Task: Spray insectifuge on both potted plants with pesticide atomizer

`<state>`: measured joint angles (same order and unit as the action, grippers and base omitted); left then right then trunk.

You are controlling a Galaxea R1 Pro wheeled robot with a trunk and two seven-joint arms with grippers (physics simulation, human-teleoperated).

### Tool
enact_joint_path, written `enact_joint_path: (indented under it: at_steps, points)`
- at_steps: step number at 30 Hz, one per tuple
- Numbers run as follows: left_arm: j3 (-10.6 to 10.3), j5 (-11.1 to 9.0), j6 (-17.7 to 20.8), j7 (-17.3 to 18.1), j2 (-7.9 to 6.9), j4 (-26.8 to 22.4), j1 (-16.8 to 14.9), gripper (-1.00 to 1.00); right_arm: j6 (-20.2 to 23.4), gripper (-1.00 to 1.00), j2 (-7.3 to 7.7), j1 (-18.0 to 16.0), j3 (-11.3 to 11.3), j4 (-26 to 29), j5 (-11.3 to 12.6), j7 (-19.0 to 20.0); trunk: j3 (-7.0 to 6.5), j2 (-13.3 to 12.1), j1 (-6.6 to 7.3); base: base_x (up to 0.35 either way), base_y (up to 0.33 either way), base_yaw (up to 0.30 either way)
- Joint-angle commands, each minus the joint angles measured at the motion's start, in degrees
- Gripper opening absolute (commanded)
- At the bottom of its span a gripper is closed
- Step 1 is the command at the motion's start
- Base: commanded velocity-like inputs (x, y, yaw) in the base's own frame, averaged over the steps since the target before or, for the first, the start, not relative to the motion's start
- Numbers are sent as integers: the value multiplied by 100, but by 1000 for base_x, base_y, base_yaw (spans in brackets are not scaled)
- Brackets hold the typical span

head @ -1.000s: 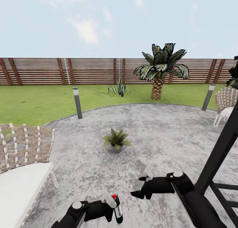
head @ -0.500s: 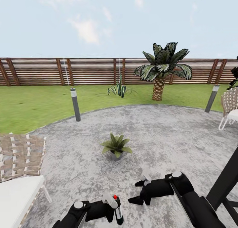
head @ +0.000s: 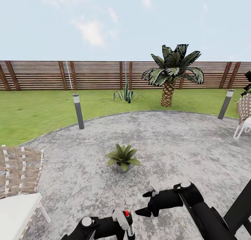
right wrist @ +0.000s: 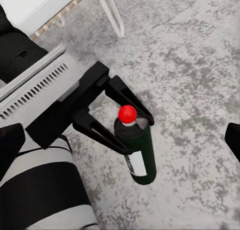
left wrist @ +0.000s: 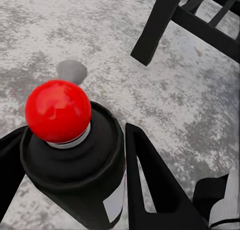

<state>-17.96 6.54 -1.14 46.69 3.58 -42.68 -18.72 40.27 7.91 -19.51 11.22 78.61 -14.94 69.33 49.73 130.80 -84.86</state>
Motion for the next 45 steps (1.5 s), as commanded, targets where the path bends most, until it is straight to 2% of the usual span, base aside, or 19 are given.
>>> enact_joint_path:
  at_steps: [1,8,13,16,17,28,34,45]
  points:
    - [-28,-7,-10,-1,1,8,0,-100,-1,100,0,0,12,-8,-16,0,0,0,0,2,1,0]
    - [-75,-13,-12,51,78,15,0,-100,-9,100,-3,0,63,-39,-40,-24,0,0,0,0,0,0]
    - [-53,-37,147,152,74,-174,-45,-100,-11,100,-8,0,84,-55,-22,-499,0,0,0,0,0,0]
    - [-45,-39,200,385,64,-227,-92,-100,-4,100,-9,0,148,-56,-18,-610,0,0,0,0,0,0]
    - [-42,-37,206,443,58,-232,-107,-100,-7,-100,-9,0,156,-56,-18,-621,0,0,0,0,0,0]
    - [-32,-35,231,534,77,-239,-188,-100,-1,-100,-9,0,218,-57,-20,-638,0,0,0,0,0,0]
    - [-32,-50,369,523,81,-239,-227,-100,-39,-100,-9,0,442,-136,-29,-649,0,0,0,0,0,0]
    - [-35,-44,386,484,122,-232,-229,-100,-30,-100,-9,0,460,-153,-32,-649,0,0,0,0,0,0]
